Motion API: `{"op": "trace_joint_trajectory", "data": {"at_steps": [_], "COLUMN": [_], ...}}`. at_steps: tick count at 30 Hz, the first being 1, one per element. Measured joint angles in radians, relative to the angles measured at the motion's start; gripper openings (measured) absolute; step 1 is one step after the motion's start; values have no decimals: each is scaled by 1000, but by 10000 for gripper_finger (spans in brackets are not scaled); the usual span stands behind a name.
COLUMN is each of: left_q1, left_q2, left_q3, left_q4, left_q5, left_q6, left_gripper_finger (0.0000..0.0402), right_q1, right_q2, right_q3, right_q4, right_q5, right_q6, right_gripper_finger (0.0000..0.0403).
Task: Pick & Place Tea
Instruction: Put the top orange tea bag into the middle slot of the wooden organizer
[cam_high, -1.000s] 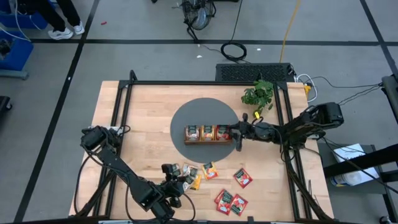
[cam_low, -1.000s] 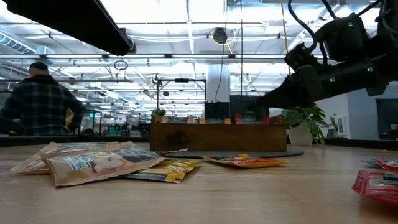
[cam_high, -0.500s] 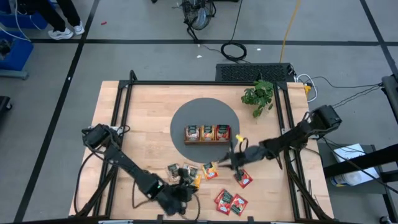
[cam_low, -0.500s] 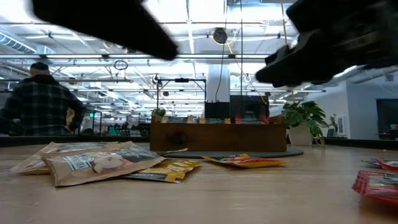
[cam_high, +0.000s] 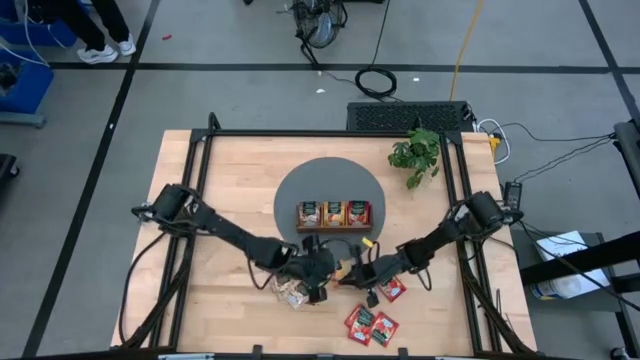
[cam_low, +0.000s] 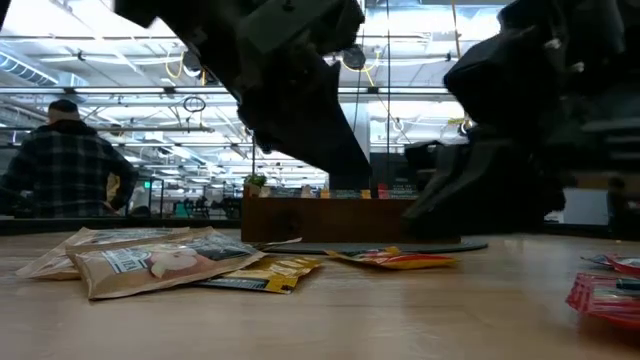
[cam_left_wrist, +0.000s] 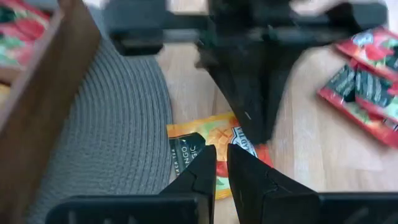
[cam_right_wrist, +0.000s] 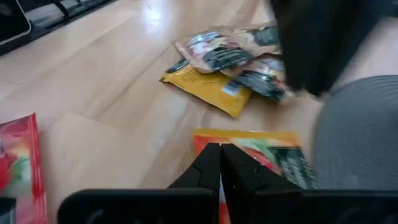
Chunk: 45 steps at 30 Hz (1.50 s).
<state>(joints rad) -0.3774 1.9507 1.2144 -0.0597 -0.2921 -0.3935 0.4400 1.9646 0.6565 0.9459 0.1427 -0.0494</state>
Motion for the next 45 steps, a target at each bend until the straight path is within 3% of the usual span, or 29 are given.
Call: {"op": "trace_joint_trajectory", "data": {"at_steps": [8,15,22,28,37,45], "left_q1": [23,23,33,72,101,119], "left_q2": [0,0,0,1,11,24], "left_q3": [0,0,0,1,1,1], "left_q4": [-66,-173,-181,-240,-311,-244], "left_q5": [24,22,26,117,143,222], "left_q6": [-173,-204,-268,-315,-327,-324], "left_gripper_finger": [47,51,139,215,230,230], "right_q1": [-6,-34,-35,-59,-49,-26], "right_q2": [27,25,106,193,189,193], "right_q3": [23,24,22,25,-22,-94], "right_q4": [-70,-155,-127,-18,7,132], "right_q5": [-14,-43,-39,-69,-29,36], "right_q6": [18,81,101,148,241,258], "right_gripper_finger": [1,0,0,0,0,0]}}
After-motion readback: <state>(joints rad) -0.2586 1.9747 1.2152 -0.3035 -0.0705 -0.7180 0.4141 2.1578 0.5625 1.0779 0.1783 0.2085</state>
